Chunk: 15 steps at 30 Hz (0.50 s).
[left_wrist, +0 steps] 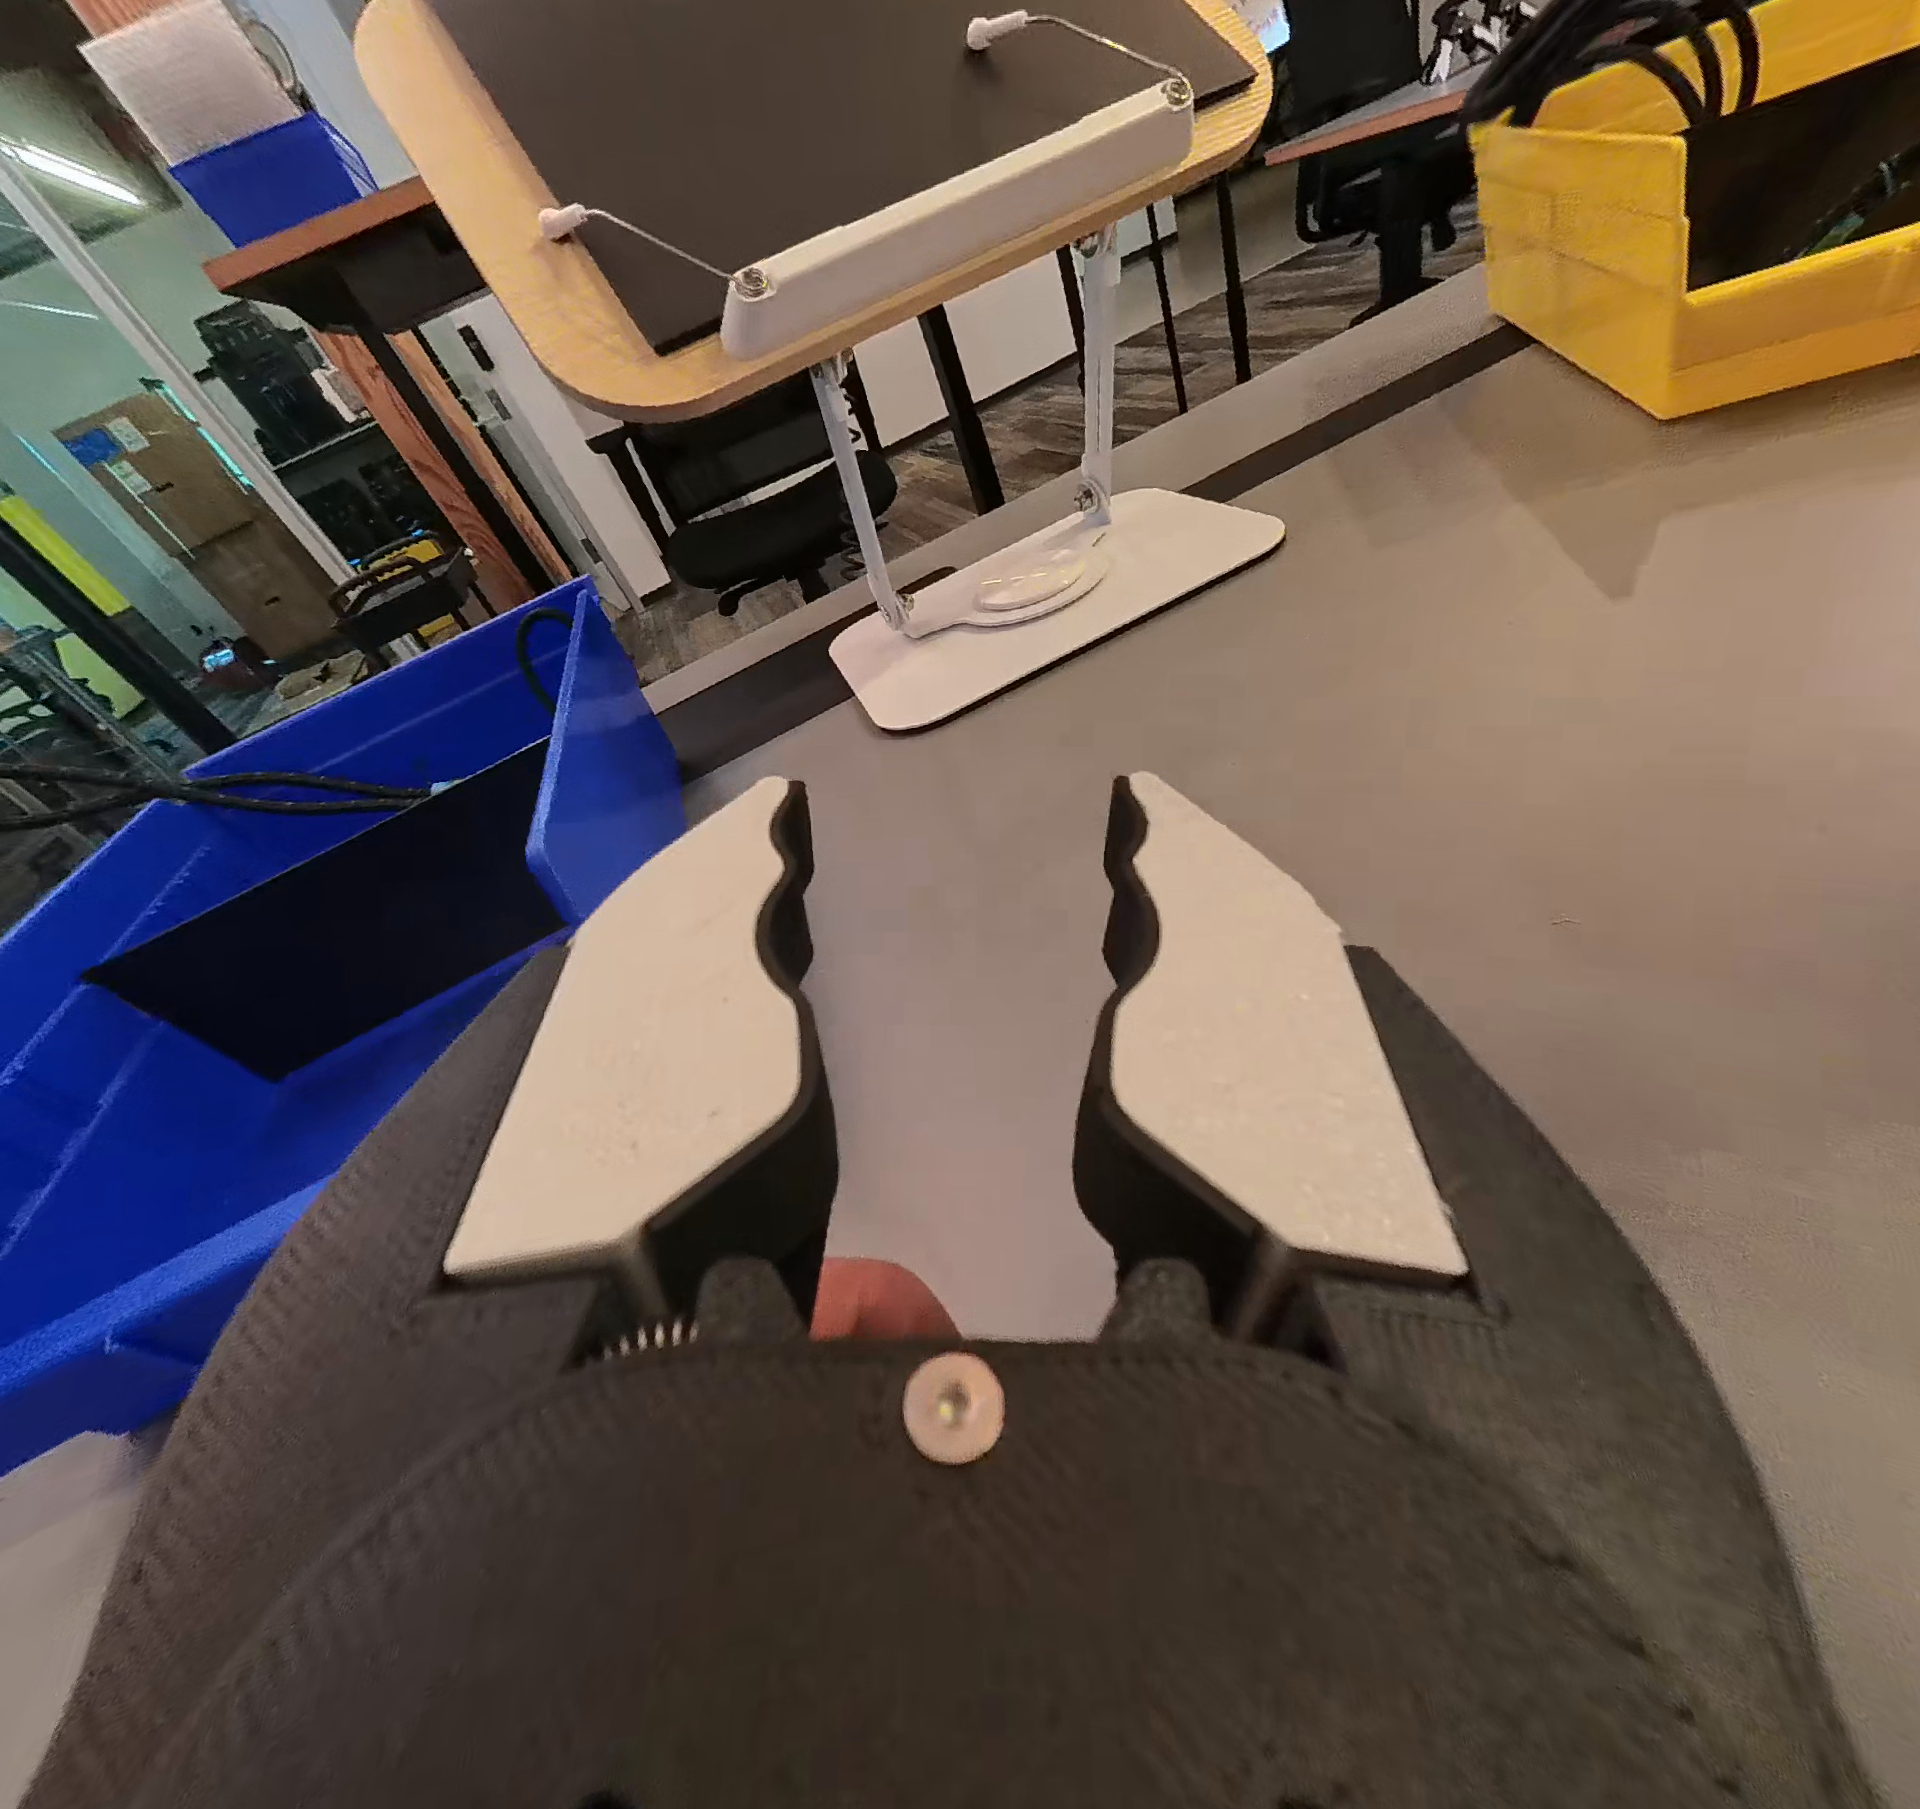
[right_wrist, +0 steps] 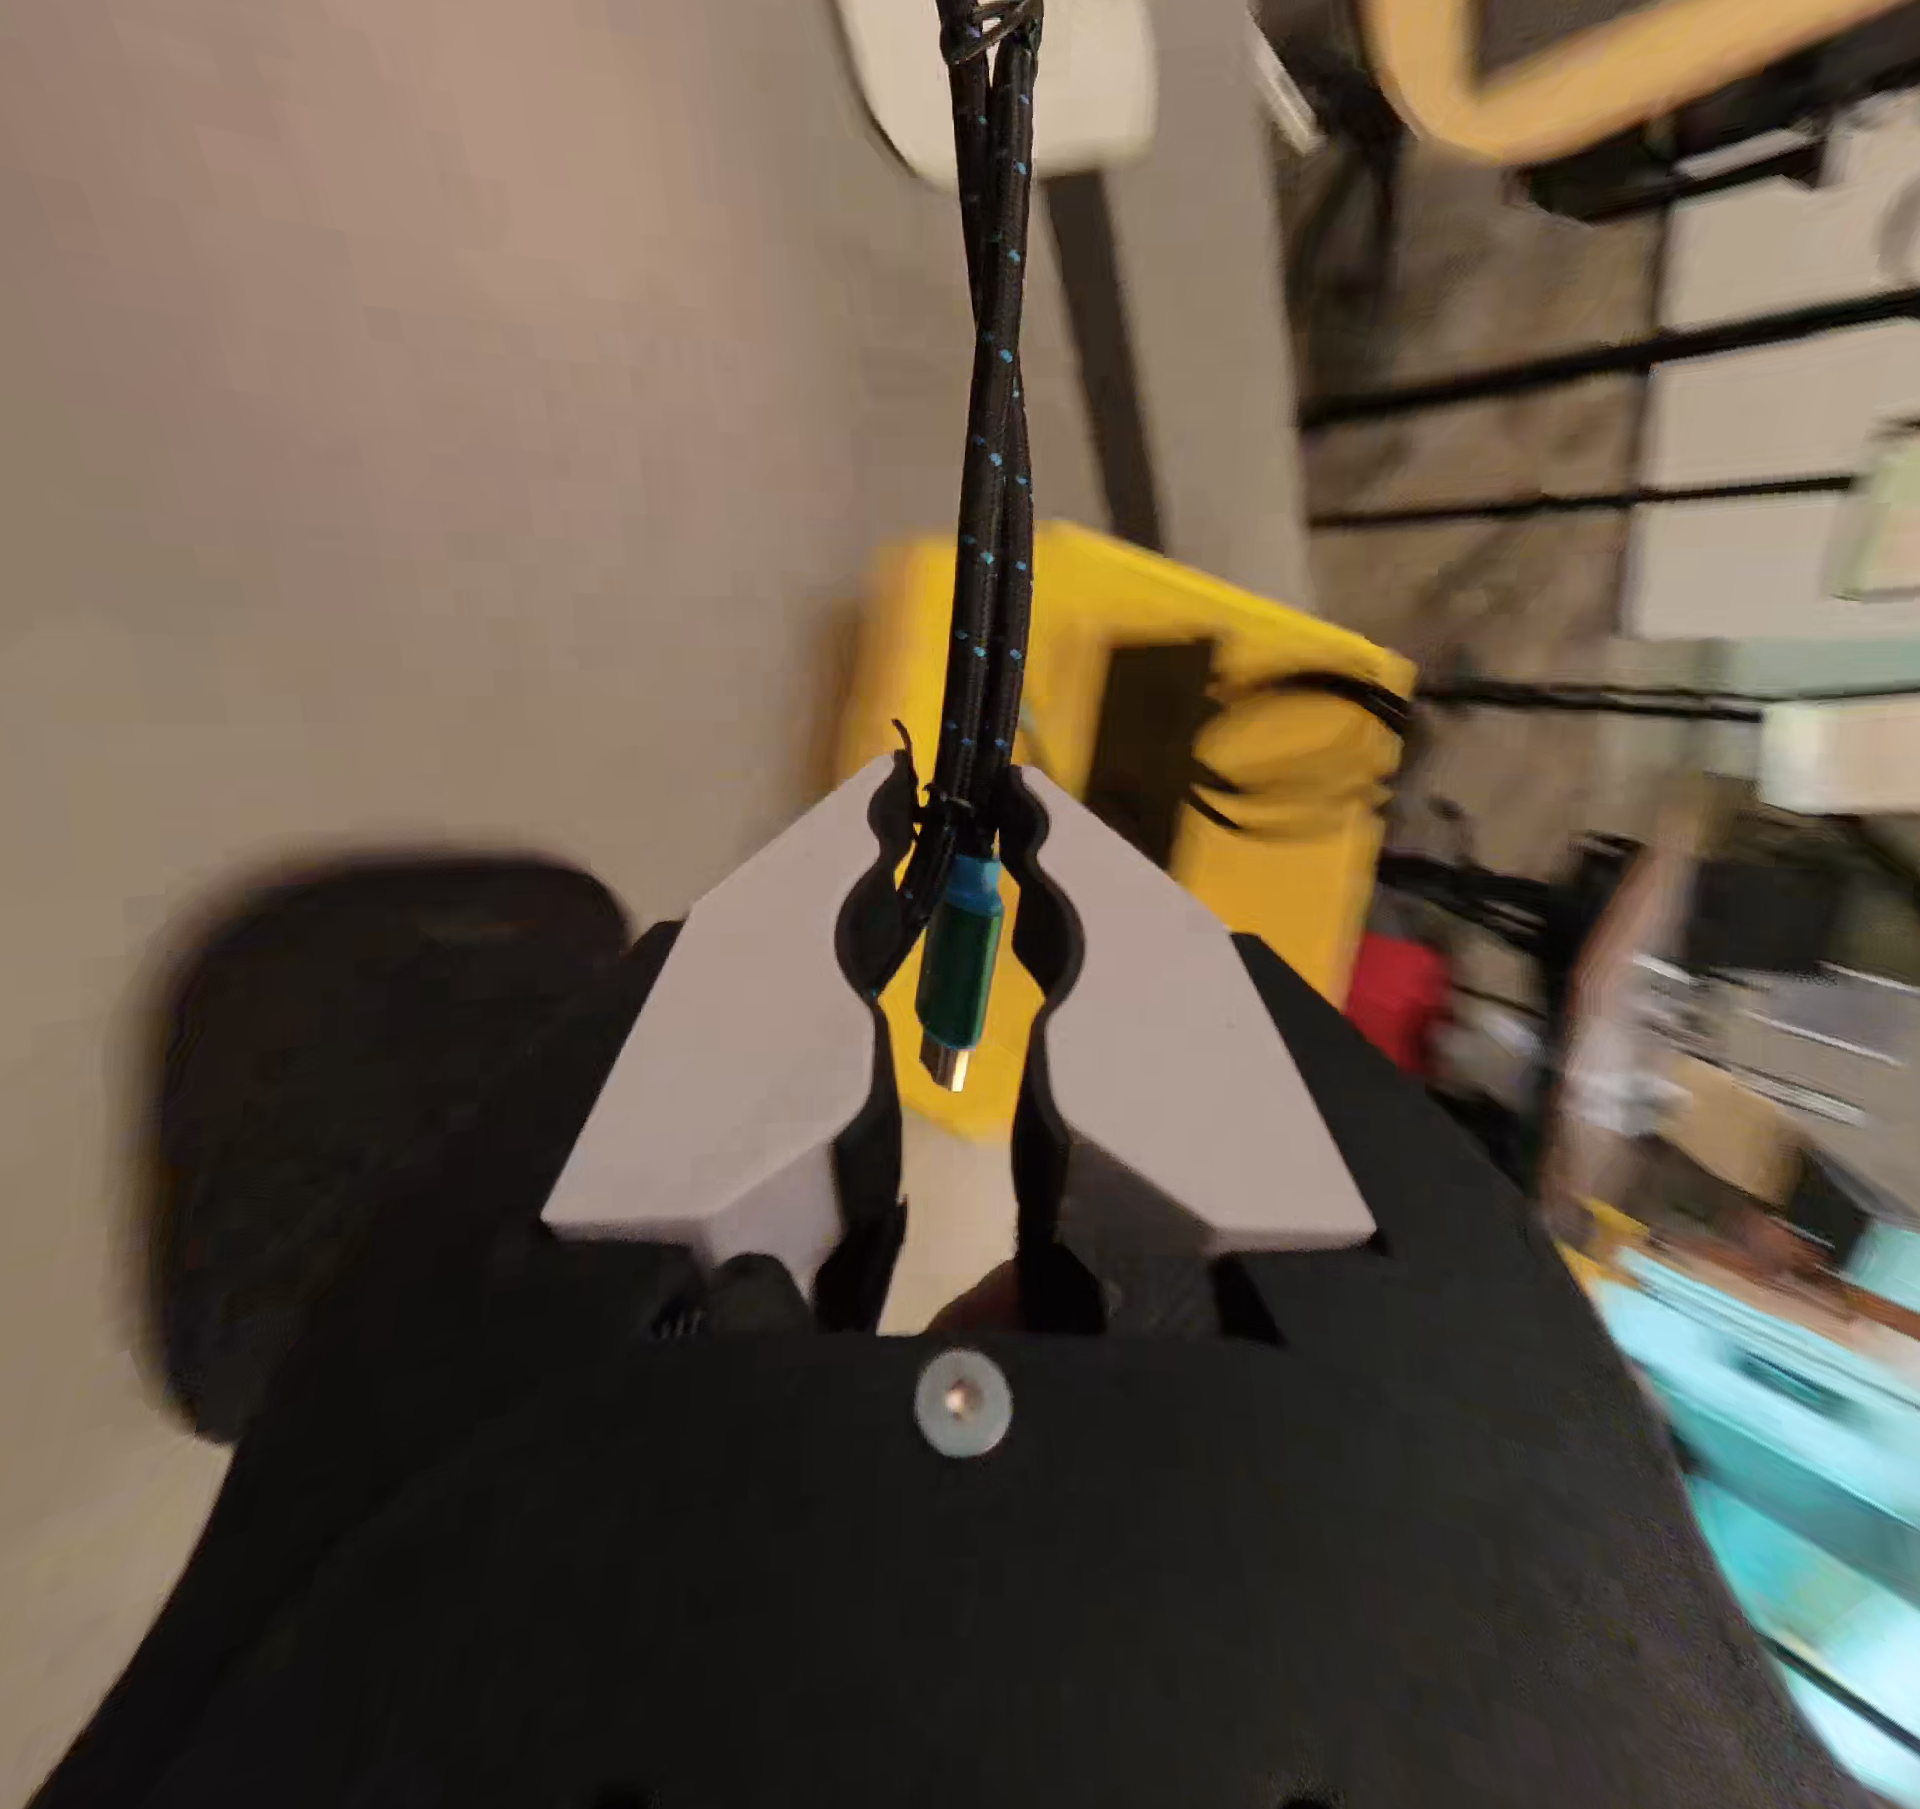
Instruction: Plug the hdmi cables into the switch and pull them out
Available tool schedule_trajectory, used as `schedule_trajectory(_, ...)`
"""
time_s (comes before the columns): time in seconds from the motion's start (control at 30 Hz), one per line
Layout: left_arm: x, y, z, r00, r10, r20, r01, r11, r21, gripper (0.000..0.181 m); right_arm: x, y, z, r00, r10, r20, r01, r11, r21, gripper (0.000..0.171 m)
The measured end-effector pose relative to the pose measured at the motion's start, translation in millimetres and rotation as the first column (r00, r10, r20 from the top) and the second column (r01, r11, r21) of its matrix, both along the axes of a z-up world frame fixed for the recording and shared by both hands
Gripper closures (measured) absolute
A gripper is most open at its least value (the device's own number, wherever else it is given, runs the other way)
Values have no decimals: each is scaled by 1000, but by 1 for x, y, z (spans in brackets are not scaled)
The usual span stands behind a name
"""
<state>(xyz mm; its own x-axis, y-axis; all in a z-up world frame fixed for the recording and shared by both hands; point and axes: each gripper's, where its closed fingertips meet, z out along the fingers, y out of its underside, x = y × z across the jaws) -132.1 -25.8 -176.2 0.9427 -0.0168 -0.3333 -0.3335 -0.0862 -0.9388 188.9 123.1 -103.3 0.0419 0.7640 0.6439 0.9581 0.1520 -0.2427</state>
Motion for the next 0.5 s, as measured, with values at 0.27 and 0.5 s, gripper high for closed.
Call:
schedule_trajectory(0.27,2,2,-2,999,3,-38,-3,1000,-20,127,131,110,15,872,-264,412,255,964,77,157)
schedule_trajectory(0.5,2,2,0,998,5,-61,-6,1000,-21,127,113,140,-77,855,-310,415,396,908,-138,138)
